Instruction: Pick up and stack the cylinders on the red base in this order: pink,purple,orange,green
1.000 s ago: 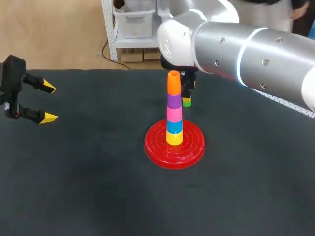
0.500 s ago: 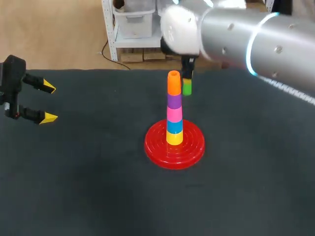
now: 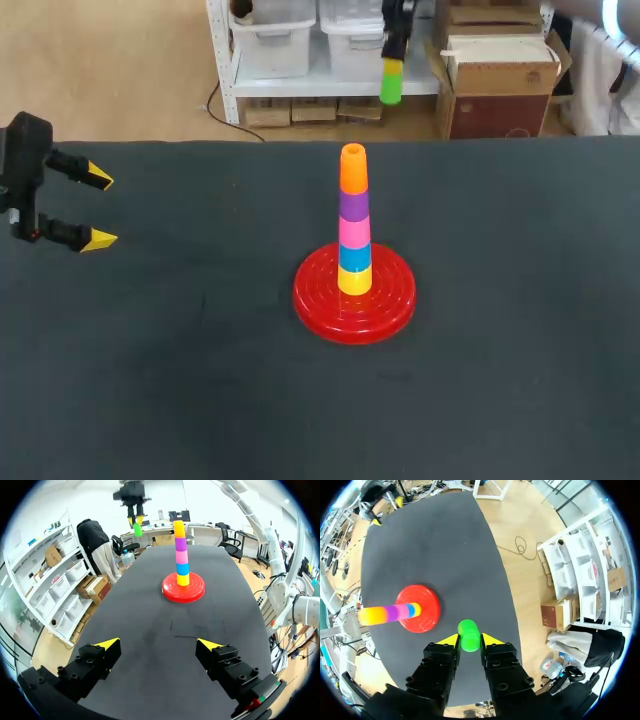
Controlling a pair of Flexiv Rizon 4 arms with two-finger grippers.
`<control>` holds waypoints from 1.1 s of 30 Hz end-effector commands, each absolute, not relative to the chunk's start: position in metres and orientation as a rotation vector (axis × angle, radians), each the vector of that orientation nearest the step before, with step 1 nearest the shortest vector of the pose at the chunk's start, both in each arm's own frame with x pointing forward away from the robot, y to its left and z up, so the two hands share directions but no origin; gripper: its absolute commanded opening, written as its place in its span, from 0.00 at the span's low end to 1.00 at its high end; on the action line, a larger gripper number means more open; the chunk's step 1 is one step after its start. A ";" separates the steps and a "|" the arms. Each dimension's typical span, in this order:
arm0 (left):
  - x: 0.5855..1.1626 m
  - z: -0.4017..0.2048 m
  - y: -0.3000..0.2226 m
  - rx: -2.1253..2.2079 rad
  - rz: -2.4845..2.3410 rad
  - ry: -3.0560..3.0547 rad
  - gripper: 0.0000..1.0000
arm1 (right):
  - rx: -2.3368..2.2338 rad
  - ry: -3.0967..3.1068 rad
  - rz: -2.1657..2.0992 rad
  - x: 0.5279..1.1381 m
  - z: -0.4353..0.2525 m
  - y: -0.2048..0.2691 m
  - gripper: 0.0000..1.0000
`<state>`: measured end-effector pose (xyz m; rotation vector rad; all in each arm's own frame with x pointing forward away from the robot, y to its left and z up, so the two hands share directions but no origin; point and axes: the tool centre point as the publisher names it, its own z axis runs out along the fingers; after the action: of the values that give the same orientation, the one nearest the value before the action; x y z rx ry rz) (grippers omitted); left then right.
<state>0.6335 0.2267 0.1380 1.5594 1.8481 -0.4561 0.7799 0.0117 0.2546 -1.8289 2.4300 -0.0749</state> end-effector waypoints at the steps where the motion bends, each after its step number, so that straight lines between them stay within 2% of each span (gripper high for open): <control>1: 0.633 0.137 0.227 1.557 -0.454 1.844 1.00 | -1.667 2.246 -0.305 0.717 0.273 0.022 0.00; 13: 0.633 0.137 0.227 1.557 -0.454 1.844 1.00 | -1.628 2.360 -0.193 0.658 0.293 0.068 0.00; 23: 0.633 0.137 0.227 1.557 -0.454 1.844 1.00 | -1.506 2.533 -0.273 0.629 0.299 0.075 0.00; 33: 0.633 0.137 0.227 1.557 -0.454 1.844 1.00 | -1.505 2.626 -0.260 0.630 0.291 0.077 0.00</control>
<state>0.6335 0.2267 0.1380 1.5594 1.8480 -0.4561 0.6281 0.0758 0.2946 -1.5070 2.6224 -0.2509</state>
